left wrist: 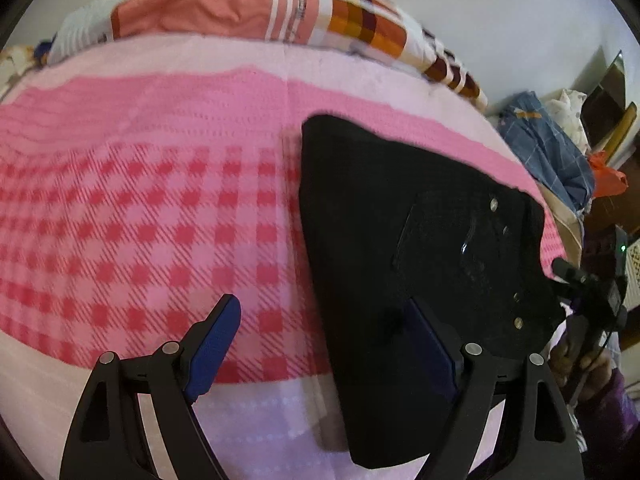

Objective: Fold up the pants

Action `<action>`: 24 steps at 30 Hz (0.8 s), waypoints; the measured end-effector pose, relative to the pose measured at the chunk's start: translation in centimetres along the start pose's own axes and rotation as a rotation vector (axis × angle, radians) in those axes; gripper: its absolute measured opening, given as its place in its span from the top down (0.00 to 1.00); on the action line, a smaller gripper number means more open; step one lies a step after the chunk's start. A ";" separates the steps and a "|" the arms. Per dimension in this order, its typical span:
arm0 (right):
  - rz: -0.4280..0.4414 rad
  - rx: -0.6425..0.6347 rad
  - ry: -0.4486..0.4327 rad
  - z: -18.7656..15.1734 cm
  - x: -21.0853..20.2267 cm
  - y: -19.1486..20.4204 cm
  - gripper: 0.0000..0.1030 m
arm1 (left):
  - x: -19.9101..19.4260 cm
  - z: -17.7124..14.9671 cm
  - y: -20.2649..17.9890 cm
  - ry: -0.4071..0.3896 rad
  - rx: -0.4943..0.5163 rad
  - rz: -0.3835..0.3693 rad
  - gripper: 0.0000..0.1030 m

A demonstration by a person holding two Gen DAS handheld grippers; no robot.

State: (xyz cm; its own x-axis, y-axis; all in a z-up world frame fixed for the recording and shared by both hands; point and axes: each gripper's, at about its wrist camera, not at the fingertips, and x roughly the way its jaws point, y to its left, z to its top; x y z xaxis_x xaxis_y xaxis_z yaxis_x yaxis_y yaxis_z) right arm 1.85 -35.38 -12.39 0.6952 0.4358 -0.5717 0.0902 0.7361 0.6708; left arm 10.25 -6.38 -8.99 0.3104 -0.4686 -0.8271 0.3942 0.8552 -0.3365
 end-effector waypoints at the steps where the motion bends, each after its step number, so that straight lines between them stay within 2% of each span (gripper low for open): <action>1: 0.005 0.006 0.000 0.0 -0.1 -0.1 0.01 | 0.4 -0.1 0.1 0.018 -0.012 -0.011 0.19; 3: 0.018 0.032 0.016 0.3 -0.2 -0.4 0.01 | 0.3 0.1 0.3 0.008 -0.020 -0.052 0.19; 5: 0.045 0.069 0.040 0.9 -0.2 -1.0 0.01 | 0.5 0.4 0.3 0.030 -0.035 -0.127 0.19; 11: 0.058 0.074 0.093 1.1 0.0 -1.2 0.01 | 1.8 1.8 -0.4 0.069 -0.028 -0.200 0.19; 18: 0.073 0.054 0.118 1.0 0.0 -1.2 0.00 | 2.8 2.5 -1.7 0.069 0.049 -0.191 0.19; 20: 0.056 0.041 0.111 0.6 0.1 -0.8 0.00 | 3.0 2.5 -1.9 0.062 0.075 -0.192 0.13; 22: 0.070 0.018 0.143 0.2 0.6 0.1 0.00 | 3.3 2.4 -2.5 0.063 0.115 -0.227 0.00; 24: 0.075 -0.002 0.158 -0.1 1.1 1.0 0.00 | 3.5 2.2 -2.9 0.055 0.140 -0.210 0.00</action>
State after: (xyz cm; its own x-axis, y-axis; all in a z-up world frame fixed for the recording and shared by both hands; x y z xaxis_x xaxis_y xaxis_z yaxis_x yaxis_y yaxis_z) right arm 2.64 -34.06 -12.45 0.5795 0.5653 -0.5870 0.0404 0.6995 0.7135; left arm 12.11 -11.03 -9.89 0.1633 -0.6170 -0.7699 0.5626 0.6993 -0.4410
